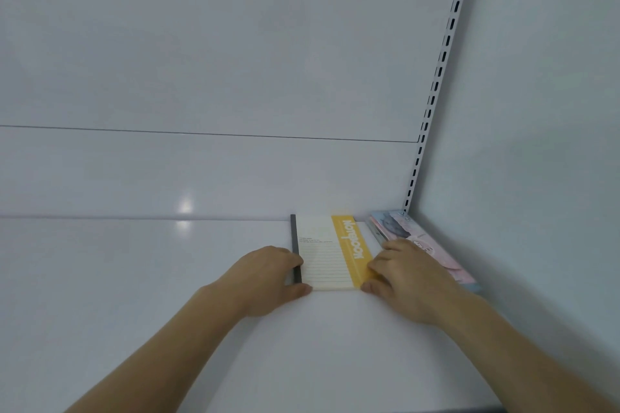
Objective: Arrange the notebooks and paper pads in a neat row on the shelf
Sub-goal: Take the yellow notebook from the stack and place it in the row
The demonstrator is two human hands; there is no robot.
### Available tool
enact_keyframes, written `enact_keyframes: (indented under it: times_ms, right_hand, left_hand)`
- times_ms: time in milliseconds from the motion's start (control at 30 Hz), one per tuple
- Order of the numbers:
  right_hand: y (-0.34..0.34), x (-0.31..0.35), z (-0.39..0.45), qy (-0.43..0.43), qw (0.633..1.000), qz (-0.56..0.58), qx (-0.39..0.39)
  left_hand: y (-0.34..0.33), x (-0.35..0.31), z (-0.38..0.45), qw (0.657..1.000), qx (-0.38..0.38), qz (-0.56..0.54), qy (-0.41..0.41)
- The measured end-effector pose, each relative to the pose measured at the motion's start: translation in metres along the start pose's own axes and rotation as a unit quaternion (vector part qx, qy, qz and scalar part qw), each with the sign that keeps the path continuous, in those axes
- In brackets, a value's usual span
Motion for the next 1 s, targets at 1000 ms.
enact_keyframes:
  times_ms: [1000]
  right_hand:
    - [0.023, 0.02, -0.016, -0.027, 0.998, 0.028, -0.056]
  left_hand:
    - [0.009, -0.016, -0.023, 0.995, -0.061, -0.051, 0.054]
Point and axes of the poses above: each hand's wrist, its own z-axis towards the middle knuckle, its own y-axis out of the back of the hand, x = y × z, the point moved 7 cm from there along z, towards the middle knuckle
